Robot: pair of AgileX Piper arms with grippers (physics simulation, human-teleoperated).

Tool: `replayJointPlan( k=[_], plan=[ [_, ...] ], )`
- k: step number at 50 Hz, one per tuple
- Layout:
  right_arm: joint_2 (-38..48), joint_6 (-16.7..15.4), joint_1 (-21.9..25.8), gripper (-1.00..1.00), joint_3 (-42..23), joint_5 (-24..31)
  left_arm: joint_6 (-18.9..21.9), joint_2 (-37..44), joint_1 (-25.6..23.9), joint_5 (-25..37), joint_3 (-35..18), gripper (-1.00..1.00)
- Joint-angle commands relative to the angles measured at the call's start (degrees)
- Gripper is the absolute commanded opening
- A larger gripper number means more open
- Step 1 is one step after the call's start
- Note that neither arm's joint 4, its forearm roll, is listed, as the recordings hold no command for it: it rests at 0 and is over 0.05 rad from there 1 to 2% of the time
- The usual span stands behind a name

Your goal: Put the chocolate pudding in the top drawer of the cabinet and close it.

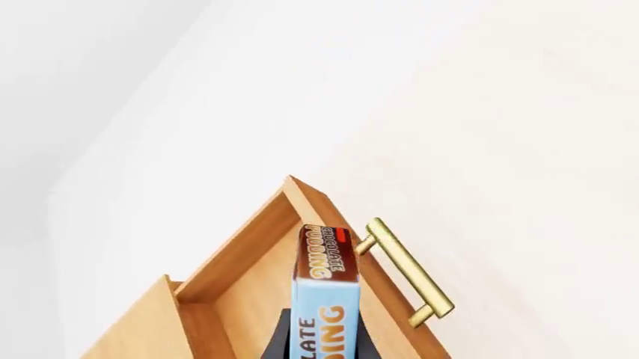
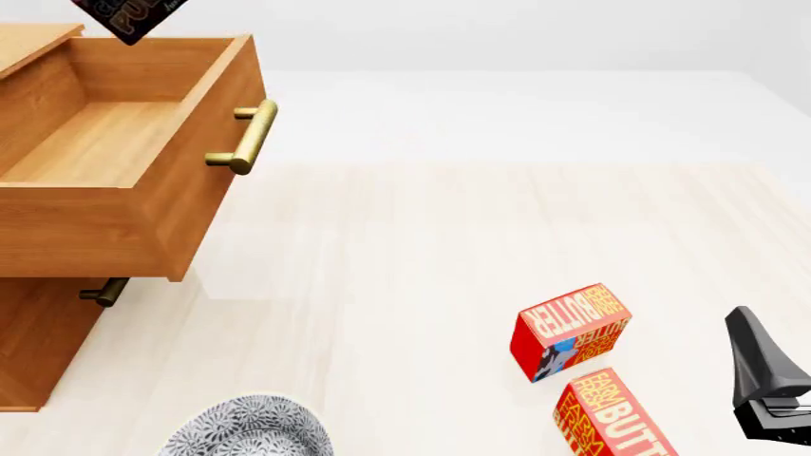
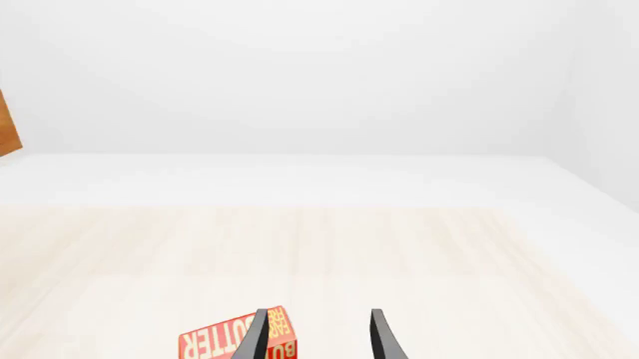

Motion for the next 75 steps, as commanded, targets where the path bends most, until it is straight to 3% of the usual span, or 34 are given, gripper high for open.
replayJointPlan(
  k=[1, 20, 33, 52, 75],
  plan=[
    [-0.01, -0.04, 0.00, 1.00, 0.00, -0.01, 1.28, 0.81, 4.31, 1.57, -1.82, -1.00],
    [0.00, -0.01, 0.01, 1.00, 0.00, 0.01, 2.12, 3.09, 9.14, 0.83, 0.98, -1.00],
    [0.00, 0.01, 0.01, 1.00, 0.00, 0.00, 2.74, 6.69, 11.10, 0.66, -0.64, -1.00],
    [0.00, -0.02, 0.02, 1.00, 0.00, 0.01, 5.22, 8.96, 15.68, -0.86, 3.51, -1.00],
    [0.00, -0.01, 0.00, 1.00, 0.00, 0.01, 4.49, 10.56, 16.16, -3.54, 7.94, -1.00]
  ],
)
